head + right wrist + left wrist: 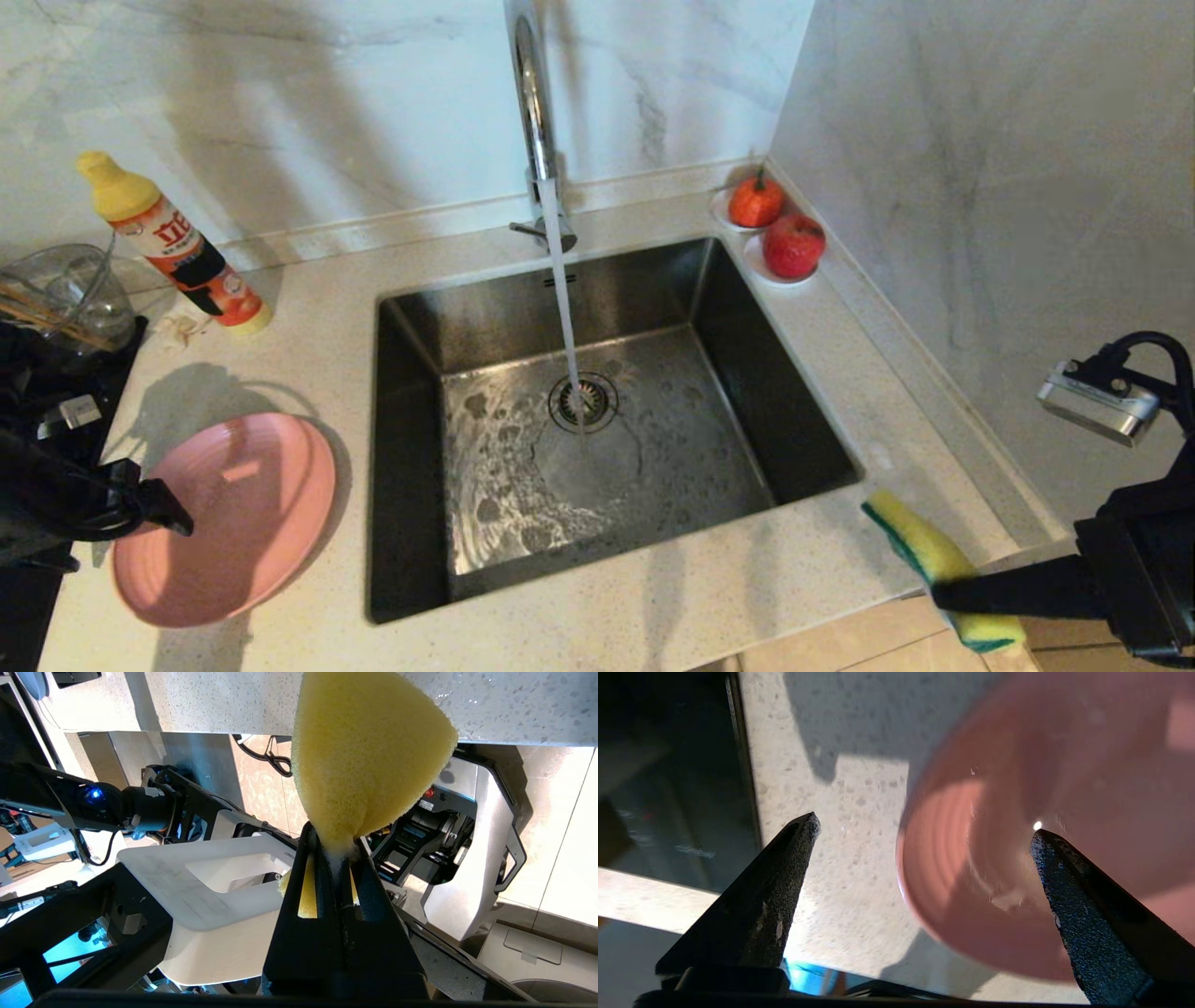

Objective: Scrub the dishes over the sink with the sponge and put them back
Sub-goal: Wash the plate

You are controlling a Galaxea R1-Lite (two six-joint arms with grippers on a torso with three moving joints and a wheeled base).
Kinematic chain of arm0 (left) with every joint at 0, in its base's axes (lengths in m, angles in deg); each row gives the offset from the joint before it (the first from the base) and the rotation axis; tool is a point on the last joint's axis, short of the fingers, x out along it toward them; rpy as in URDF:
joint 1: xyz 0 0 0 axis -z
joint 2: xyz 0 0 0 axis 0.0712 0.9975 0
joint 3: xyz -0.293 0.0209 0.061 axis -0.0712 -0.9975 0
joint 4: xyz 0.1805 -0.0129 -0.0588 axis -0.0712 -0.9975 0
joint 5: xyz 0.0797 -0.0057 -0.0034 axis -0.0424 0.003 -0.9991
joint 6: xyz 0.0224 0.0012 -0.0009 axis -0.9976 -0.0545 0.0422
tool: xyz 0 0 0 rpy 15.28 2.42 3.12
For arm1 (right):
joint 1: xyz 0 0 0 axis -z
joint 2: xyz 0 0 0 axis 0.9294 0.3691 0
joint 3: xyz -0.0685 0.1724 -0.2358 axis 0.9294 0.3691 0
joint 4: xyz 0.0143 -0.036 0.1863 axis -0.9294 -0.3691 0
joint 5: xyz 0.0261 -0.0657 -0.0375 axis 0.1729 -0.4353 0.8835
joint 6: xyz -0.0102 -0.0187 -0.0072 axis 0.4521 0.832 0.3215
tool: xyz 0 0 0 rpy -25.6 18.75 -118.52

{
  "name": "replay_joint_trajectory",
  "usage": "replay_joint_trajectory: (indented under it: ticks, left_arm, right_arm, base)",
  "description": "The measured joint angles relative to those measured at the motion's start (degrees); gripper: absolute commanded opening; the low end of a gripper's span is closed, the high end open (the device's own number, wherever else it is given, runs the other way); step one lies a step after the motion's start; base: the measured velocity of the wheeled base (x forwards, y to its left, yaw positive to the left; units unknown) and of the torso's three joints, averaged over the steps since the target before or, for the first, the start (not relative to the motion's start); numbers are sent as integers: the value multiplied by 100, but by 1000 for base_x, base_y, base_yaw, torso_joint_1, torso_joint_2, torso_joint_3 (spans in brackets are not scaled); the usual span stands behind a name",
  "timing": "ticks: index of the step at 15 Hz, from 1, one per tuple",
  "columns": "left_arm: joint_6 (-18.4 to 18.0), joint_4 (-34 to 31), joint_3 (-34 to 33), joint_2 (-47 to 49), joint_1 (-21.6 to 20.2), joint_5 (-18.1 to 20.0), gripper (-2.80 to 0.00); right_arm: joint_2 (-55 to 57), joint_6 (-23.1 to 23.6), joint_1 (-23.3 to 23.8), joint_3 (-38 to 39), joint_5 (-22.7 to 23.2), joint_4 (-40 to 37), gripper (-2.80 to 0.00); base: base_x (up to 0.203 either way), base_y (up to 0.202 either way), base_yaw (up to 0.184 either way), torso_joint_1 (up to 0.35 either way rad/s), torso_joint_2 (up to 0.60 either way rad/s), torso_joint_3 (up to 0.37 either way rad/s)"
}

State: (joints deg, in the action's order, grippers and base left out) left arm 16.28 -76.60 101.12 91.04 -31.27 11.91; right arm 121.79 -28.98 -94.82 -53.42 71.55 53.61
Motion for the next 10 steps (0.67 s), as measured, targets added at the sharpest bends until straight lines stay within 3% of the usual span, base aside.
replay_joint_trajectory:
  ticks: [10]
  left_arm:
    - [180, 15, -67, 282, -5, 85, 0]
  right_arm:
    - [57, 7, -4, -50, -1, 18, -280]
  base:
    - [0, 0, 0, 0, 0, 0]
